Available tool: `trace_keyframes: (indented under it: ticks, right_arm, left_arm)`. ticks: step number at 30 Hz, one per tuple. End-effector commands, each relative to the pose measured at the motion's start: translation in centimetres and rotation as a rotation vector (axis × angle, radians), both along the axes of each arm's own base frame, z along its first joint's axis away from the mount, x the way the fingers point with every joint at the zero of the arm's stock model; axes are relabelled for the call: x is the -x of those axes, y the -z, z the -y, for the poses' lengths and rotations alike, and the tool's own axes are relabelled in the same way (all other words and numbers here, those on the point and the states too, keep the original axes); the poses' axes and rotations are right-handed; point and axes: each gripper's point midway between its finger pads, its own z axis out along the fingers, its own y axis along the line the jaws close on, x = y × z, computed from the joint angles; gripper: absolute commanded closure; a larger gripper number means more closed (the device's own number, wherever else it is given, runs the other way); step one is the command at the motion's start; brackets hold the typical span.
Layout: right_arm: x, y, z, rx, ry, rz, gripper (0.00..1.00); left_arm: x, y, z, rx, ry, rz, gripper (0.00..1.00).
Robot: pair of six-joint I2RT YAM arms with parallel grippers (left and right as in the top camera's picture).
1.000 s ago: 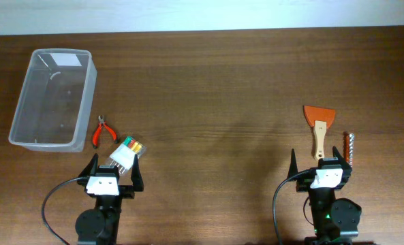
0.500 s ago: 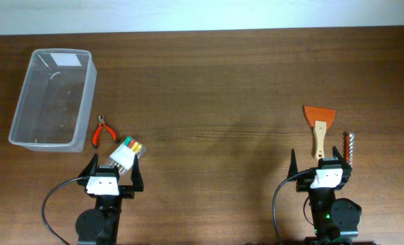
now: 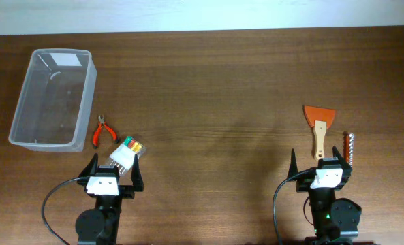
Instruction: Pack container
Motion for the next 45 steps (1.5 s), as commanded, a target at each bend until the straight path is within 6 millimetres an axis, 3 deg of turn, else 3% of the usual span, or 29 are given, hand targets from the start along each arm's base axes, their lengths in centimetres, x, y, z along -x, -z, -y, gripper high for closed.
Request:
trace_keyframes:
  ticks: [1, 26, 35, 38, 41, 45]
  right_arm:
    - [0.0, 0.2, 0.1, -0.008, 0.008, -0.002, 0.01]
    - [0.0, 0.2, -0.2, -0.018, -0.013, -0.003, 0.01]
    - [-0.1, 1.0, -0.2, -0.190, 0.006, -0.032, 0.01]
    - [-0.2, 1.5, -0.2, -0.206, 0.010, -0.053, 0.01]
    - [-0.4, 1.0, -0.2, -0.345, 0.021, -0.032, 0.01]
    - [-0.6, -0.7, -0.2, -0.360, 0.016, -0.014, 0.01]
  left_arm:
    - [0.1, 0.0, 0.2, 0.004, 0.010, 0.001, 0.01]
    - [0.0, 0.0, 0.1, 0.004, 0.005, 0.001, 0.01]
    - [0.0, 0.2, 0.0, 0.007, 0.004, -0.007, 0.01]
    - [-0.1, 0.6, -0.3, 0.106, -0.029, -0.027, 0.01]
    - [-0.1, 0.6, -1.5, 0.240, -0.112, -0.037, 0.01]
    - [0.0, -1.3, -2.4, 0.302, -0.167, -0.014, 0.01]
